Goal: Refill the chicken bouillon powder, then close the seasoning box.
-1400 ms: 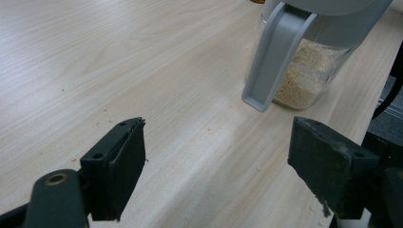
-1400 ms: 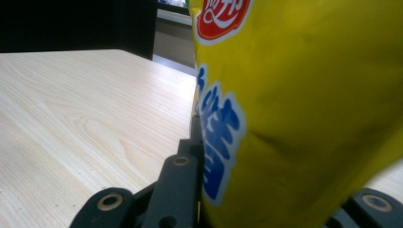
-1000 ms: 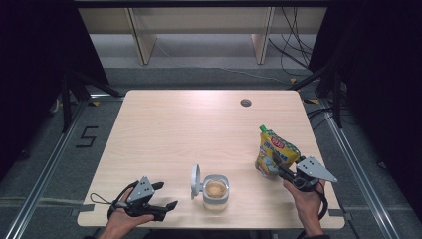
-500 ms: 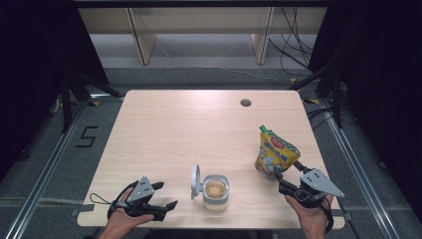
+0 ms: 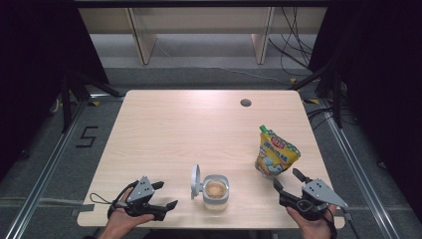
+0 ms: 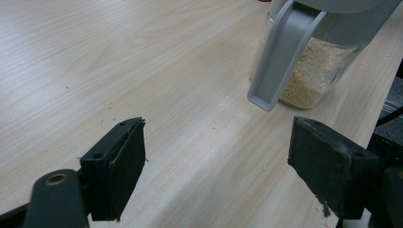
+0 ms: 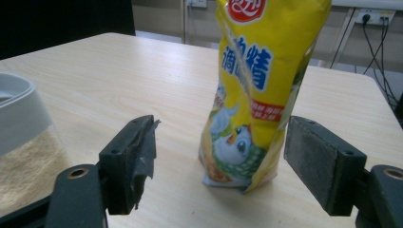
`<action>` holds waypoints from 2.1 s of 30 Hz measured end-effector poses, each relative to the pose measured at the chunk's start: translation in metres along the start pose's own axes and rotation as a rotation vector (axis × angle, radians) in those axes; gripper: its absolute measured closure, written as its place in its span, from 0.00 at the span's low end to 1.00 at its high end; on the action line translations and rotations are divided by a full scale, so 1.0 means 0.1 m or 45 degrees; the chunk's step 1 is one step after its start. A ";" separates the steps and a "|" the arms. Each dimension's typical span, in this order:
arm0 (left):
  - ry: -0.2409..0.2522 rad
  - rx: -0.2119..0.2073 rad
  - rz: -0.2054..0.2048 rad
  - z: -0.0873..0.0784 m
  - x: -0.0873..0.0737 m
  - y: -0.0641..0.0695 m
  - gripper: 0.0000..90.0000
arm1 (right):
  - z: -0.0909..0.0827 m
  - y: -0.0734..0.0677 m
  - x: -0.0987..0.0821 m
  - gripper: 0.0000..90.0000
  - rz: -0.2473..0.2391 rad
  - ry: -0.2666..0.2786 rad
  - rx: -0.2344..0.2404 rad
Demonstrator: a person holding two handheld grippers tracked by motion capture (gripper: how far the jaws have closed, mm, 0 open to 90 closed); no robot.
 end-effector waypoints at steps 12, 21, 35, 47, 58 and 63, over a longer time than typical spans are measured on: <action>0.009 -0.003 -0.023 0.02 0.02 0.02 0.21 | -0.12 -0.22 -0.09 0.28 -0.008 -0.027 0.106; 0.019 0.014 -0.038 0.00 0.02 -0.02 0.21 | -0.16 -0.37 -0.16 0.25 -0.035 -0.083 0.163; 0.027 0.010 -0.032 -0.02 0.01 -0.02 0.25 | -0.18 -0.48 -0.27 0.25 -0.056 -0.157 0.209; 0.121 -0.112 0.037 0.00 0.26 0.20 0.79 | -0.17 -0.55 -0.32 0.25 -0.040 -0.184 0.228; 0.166 -0.188 0.047 0.00 0.60 0.30 0.99 | -0.16 -0.54 -0.33 0.27 -0.063 -0.181 0.216; 0.172 -0.195 0.073 0.00 0.71 0.34 0.99 | -0.19 -0.50 -0.33 0.27 -0.020 -0.180 0.195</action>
Point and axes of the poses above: each handheld gripper's, and its own axes: z roughly forward along the jaws, x roughly out of its top, y roughly to its right, the point moved 10 cm from there along z, roughly forward along the jaws, and after that the axes turned 3 degrees about -z, right-handed, at the moved point
